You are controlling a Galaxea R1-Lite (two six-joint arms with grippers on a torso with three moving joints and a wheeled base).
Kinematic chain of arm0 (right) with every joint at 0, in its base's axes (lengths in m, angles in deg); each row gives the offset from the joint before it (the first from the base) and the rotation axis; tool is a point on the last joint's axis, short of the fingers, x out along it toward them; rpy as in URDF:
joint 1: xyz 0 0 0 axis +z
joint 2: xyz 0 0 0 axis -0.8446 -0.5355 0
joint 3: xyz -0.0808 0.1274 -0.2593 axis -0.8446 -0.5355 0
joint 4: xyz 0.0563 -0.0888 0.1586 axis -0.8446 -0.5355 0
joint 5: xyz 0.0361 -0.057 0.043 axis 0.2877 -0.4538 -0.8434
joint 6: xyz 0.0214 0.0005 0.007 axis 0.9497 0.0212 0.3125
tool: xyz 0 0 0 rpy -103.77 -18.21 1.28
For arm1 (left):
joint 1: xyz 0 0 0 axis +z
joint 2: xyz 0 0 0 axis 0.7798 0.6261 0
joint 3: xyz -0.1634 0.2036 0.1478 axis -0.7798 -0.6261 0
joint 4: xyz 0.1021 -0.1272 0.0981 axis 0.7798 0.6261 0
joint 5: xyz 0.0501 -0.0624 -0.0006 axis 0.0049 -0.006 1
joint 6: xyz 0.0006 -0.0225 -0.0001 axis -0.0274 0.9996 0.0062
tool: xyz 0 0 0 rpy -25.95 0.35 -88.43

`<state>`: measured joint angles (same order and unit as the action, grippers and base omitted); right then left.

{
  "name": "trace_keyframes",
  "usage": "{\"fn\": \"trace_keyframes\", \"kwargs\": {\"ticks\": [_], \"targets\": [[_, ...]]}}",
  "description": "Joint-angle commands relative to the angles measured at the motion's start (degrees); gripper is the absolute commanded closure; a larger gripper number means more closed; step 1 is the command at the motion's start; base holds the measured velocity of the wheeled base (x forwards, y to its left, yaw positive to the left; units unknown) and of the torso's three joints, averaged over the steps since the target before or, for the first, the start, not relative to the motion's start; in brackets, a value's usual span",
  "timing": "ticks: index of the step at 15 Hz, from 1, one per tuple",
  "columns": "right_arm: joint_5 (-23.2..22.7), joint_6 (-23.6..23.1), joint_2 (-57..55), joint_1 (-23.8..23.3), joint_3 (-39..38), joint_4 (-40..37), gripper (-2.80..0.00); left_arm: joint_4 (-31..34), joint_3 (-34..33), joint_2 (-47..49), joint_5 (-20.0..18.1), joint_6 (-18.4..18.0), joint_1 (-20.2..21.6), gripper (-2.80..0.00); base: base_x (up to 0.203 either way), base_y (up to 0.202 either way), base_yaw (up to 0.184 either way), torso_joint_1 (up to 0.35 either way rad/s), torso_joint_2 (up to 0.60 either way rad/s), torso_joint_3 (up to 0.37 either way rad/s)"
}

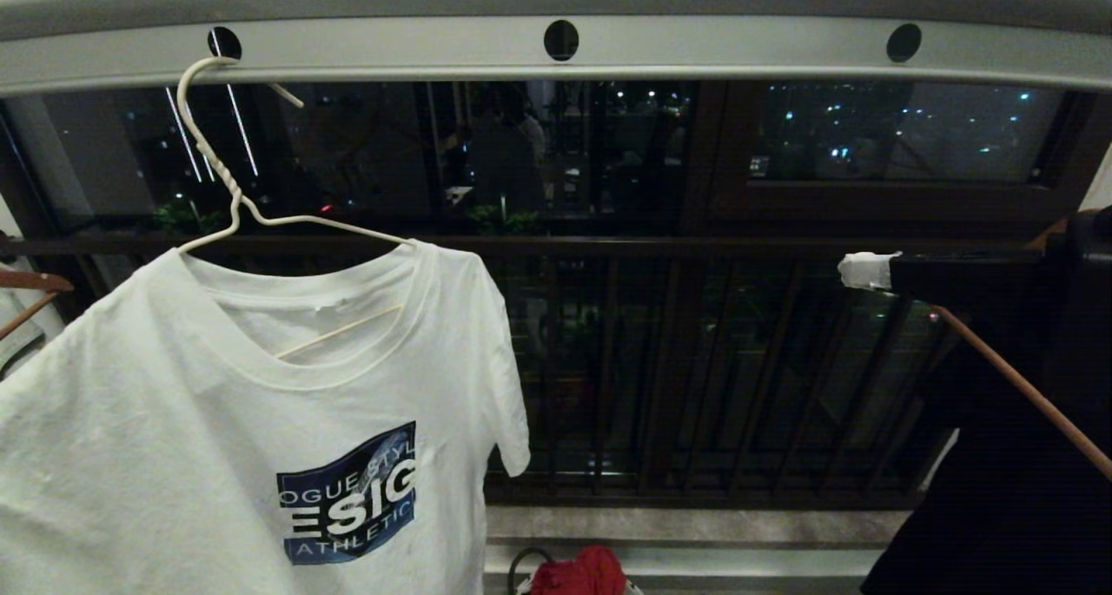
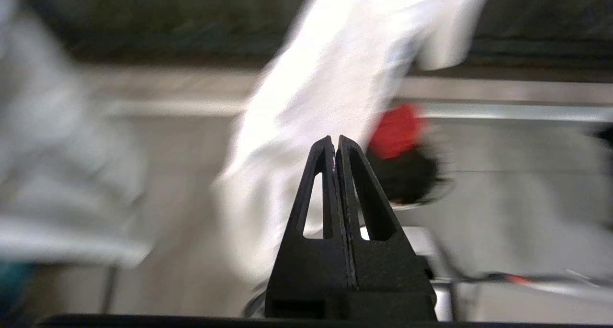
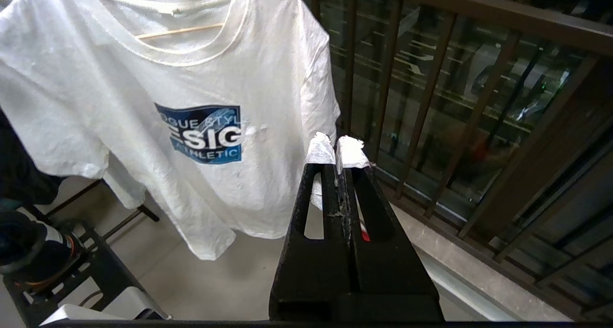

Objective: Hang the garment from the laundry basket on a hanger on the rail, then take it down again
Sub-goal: Take the clothes off the clothes rack

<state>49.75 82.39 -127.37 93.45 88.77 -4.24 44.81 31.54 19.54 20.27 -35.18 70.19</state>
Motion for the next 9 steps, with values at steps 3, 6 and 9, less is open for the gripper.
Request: {"fn": "trace_keyframes", "kwargs": {"ticks": [3,6,9], "targets": [[-0.1,0.1,-1.3,0.0,0.0,-0.1,0.00,0.3,-3.5,-3.7,8.4,-1.3,0.0,-2.80,0.000,0.000,0.000,0.000,0.00,0.000],[-0.1,0.1,-1.3,0.0,-0.1,-0.1,0.00,0.8,-6.1,-5.6,9.0,-3.3,0.0,-2.80,0.000,0.000,0.000,0.000,0.00,0.000],[-0.1,0.1,-1.5,0.0,-0.2,-0.1,0.00,3.6,-8.5,-6.2,9.9,-4.3,0.0,-2.80,0.000,0.000,0.000,0.000,0.00,0.000]]}}
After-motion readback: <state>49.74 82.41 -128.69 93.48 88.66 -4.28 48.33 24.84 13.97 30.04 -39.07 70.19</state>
